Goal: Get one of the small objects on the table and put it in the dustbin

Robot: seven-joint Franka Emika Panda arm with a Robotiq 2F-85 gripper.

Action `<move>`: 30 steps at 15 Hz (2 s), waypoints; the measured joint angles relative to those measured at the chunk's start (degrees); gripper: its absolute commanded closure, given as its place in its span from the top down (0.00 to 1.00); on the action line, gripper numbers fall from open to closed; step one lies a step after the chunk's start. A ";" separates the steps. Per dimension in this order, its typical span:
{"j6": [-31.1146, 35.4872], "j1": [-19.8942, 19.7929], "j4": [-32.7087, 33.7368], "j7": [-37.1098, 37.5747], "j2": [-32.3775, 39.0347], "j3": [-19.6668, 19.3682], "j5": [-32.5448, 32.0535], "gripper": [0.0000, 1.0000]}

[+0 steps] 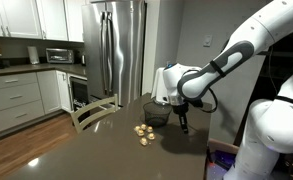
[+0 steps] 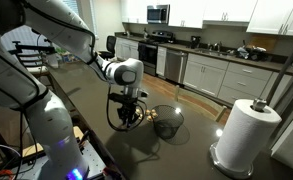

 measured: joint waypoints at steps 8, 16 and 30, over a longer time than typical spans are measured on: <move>0.03 -2.20 5.01 0.07 -4.96 -1.56 -5.39 0.10; 0.29 -2.30 11.33 -0.47 -4.52 -5.14 -5.32 0.10; 10.74 -1.54 21.90 -4.02 8.27 -5.09 -4.67 0.63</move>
